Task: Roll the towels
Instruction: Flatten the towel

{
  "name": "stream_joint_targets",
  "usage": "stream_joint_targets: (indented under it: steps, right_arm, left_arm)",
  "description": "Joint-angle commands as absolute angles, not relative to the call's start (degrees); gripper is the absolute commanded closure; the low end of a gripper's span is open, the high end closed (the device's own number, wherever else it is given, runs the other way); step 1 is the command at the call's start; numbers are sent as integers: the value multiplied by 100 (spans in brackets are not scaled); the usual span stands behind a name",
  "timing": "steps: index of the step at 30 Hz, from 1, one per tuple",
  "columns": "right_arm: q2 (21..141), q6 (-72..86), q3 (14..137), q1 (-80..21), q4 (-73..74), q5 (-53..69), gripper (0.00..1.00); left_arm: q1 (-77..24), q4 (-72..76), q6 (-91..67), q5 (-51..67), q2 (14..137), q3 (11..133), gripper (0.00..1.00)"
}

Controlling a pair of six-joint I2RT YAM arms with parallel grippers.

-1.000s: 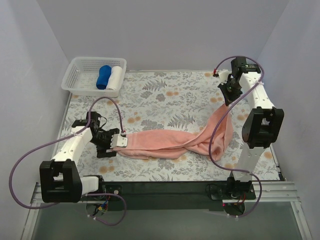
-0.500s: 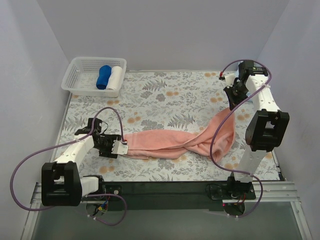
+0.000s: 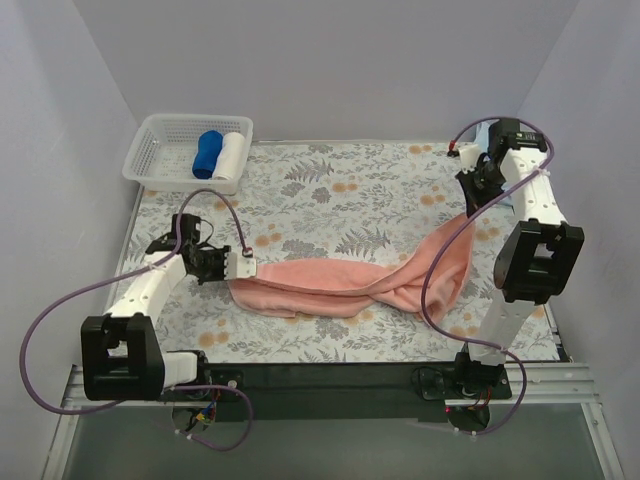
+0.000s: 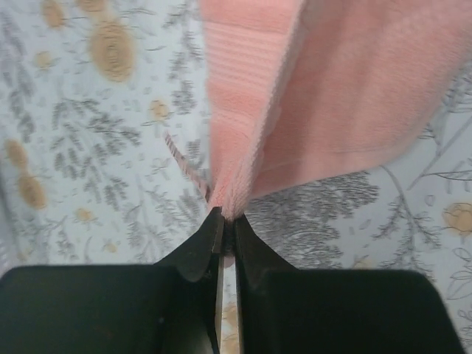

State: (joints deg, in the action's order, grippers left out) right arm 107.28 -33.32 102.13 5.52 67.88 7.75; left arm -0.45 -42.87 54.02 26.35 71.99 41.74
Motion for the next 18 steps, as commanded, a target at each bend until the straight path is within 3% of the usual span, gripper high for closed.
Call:
stream_joint_targets:
  steps: [1,12,18]
  right_arm:
    - [10406,-3436,10775,747,6891,905,99]
    - [10590,-3446,13172,1871,6891,1712,99]
    - [10092,-3331,13202,2118,6461,2152,99]
  left_arm:
    - [-9,-4491,4563,2892,7425,5113,100]
    - [589,-5061,2137,3006,9104,8866,100]
    - [624,-5466,1881,3173,9159,9843,100]
